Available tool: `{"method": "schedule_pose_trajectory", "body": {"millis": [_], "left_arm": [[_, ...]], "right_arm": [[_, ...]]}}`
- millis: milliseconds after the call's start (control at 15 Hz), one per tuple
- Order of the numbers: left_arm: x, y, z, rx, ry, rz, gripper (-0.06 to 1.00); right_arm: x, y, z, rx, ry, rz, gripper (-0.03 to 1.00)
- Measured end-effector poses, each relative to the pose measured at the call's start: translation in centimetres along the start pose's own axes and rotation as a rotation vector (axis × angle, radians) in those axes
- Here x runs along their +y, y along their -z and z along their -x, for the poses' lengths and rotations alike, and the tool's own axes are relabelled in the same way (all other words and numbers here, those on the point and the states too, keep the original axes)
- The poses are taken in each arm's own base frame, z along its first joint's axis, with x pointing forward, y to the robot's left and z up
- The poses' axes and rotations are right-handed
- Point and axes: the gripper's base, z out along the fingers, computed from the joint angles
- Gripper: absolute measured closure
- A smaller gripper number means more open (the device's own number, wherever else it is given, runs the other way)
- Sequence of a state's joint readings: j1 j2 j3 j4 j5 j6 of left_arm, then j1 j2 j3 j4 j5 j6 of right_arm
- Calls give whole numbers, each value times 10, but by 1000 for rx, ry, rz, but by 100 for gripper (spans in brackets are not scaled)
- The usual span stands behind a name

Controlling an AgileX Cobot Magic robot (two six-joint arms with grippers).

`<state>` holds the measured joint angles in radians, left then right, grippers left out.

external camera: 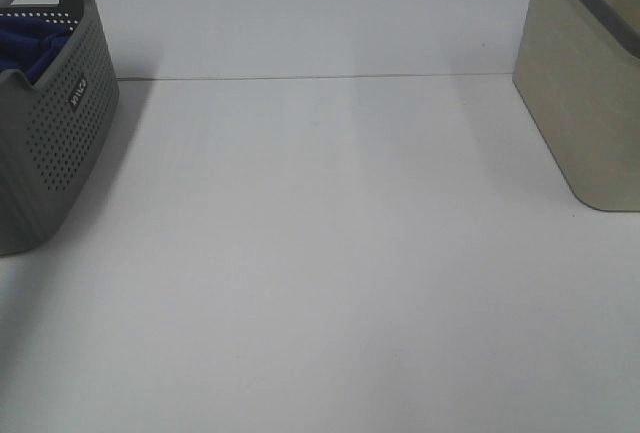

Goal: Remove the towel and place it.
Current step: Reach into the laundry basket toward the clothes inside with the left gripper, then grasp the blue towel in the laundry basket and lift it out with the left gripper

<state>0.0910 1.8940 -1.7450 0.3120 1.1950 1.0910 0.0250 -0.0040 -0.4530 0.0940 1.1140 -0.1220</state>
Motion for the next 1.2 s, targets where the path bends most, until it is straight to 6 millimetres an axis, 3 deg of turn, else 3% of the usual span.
{"method": "schedule_pose_trajectory", "body": {"millis": [333, 667, 867, 1000, 1067, 1133, 1200], "left_arm": [[7, -64, 19, 39, -110, 6, -2], [-4, -127, 38, 42, -148, -83, -2], [-6, -135, 39, 47, -159, -101, 1], [-7, -136, 39, 49, -170, -103, 12], [-7, -136, 39, 52, -174, -101, 25], [-6, -136, 38, 58, -181, -98, 39], [-6, -136, 37, 74, -191, -94, 65]], "right_arm": [[0, 0, 0, 0, 0, 0, 20], [0, 0, 0, 0, 0, 0, 20], [0, 0, 0, 0, 0, 0, 20], [0, 0, 0, 0, 0, 0, 20], [0, 0, 0, 0, 0, 0, 20], [0, 0, 0, 0, 0, 0, 20], [0, 0, 0, 0, 0, 0, 20]]}}
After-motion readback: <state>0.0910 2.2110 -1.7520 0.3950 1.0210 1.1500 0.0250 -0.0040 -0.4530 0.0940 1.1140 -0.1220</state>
